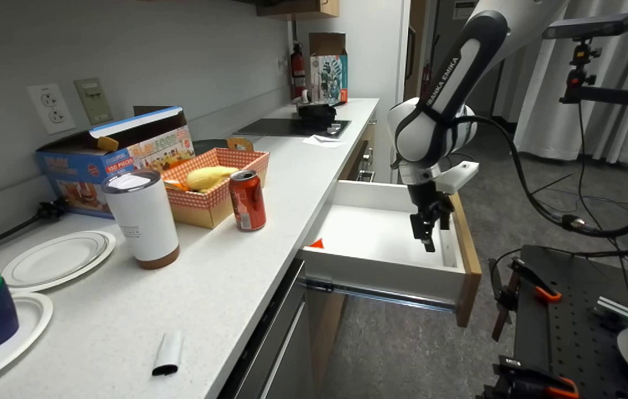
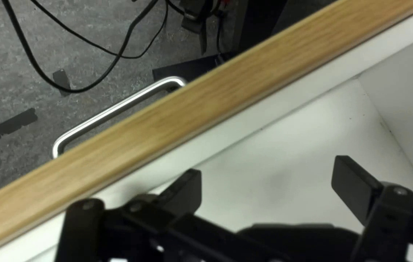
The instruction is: Open the drawer, remove all the objects and put them in the box, and then close the drawer
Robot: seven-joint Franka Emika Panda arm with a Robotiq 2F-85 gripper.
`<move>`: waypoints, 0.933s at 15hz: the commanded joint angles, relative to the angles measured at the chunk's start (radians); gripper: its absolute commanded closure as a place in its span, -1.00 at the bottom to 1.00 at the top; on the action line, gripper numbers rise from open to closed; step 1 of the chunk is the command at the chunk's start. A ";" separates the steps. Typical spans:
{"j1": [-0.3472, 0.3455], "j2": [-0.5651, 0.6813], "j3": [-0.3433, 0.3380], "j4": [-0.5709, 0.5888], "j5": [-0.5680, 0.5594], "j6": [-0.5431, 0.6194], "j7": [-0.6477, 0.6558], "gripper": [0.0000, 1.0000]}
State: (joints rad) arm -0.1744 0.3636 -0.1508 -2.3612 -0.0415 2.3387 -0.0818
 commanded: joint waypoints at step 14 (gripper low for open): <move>0.075 -0.155 -0.061 -0.066 -0.223 -0.080 0.350 -1.00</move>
State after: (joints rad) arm -0.1458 0.3046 -0.1844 -2.4161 -0.1920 2.2278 0.1700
